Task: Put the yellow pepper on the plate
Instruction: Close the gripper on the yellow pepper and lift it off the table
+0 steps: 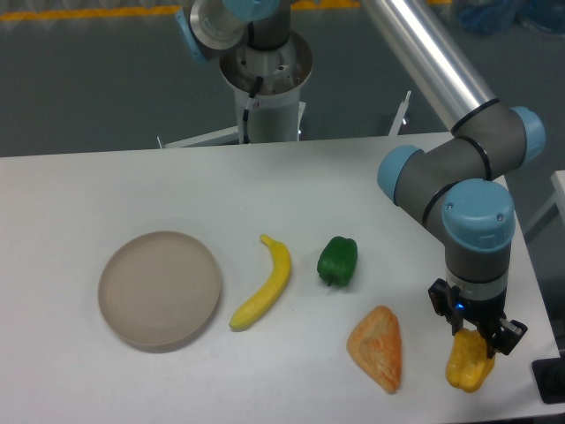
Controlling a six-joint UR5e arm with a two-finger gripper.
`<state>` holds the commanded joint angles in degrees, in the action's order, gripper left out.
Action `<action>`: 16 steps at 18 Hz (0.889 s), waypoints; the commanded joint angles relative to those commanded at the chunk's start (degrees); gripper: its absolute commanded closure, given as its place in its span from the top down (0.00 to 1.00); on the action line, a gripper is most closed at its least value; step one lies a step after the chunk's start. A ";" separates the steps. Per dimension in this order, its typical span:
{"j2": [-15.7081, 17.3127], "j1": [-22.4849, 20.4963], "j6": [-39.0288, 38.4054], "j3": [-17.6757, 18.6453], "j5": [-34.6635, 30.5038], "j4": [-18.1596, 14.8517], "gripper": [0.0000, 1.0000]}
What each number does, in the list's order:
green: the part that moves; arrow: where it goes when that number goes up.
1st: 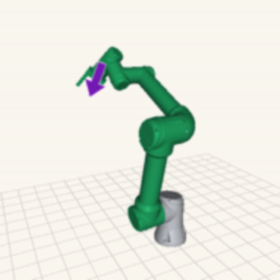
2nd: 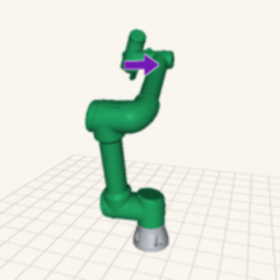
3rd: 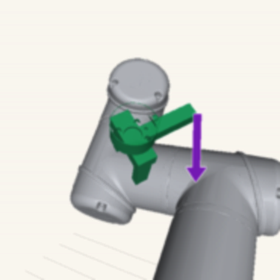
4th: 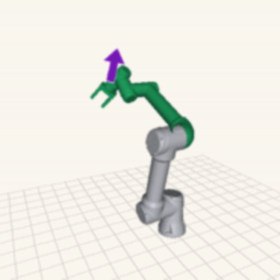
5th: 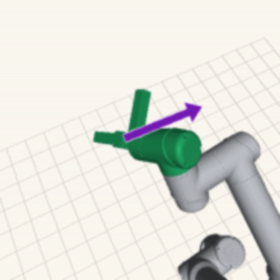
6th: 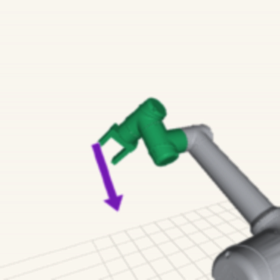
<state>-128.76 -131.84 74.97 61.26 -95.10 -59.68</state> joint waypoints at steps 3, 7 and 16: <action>0.44 -0.09 0.00 0.26 0.00 -0.09 0.41; 1.05 -0.09 -0.52 0.53 -0.26 -0.18 0.41; 13.35 2.99 -7.28 7.03 3.59 -9.83 0.41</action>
<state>-115.41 -128.85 67.69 68.29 -91.51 -69.50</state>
